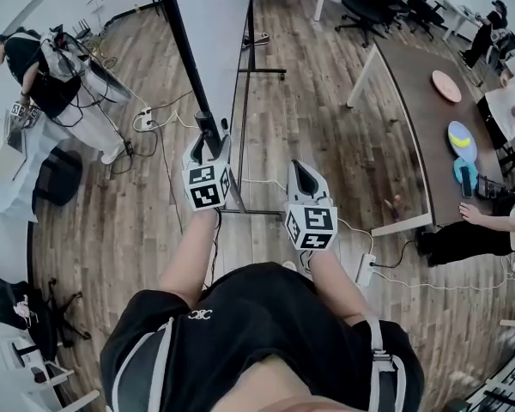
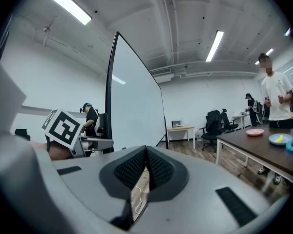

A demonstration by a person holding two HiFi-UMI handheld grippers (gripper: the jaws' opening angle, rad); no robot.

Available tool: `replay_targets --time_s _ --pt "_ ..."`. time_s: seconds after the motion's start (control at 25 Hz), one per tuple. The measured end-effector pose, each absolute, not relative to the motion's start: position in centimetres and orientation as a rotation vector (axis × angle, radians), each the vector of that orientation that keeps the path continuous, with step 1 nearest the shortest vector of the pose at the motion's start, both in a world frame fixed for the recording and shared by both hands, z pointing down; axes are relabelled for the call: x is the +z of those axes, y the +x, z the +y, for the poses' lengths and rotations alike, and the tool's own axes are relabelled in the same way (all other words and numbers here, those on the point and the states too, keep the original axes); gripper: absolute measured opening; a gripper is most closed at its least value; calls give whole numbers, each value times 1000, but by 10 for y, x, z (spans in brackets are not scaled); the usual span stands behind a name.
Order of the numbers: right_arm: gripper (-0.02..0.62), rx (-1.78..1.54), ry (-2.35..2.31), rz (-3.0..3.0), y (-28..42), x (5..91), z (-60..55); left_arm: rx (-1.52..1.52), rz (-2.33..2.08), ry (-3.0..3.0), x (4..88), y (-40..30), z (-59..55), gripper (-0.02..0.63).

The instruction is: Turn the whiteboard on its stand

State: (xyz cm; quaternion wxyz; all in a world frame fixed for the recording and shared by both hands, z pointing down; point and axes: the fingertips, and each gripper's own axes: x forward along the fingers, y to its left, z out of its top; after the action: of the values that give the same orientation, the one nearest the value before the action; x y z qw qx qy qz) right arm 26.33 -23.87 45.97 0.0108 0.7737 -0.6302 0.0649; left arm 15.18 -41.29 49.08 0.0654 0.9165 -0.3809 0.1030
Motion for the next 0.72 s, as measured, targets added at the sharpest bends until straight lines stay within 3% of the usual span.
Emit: replay_targets --time_s 0.12,0.2,0.72 --pt "6 214 2435 -1944 274 460 -231 303 -1197 2747 493 155 -419 254" --pt "6 227 2448 -1929 279 462 -226 296 -1237 2735 494 154 -423 203" --pt "6 254 2452 -1902 287 469 -201 282 -1272 2752 495 154 -420 199"
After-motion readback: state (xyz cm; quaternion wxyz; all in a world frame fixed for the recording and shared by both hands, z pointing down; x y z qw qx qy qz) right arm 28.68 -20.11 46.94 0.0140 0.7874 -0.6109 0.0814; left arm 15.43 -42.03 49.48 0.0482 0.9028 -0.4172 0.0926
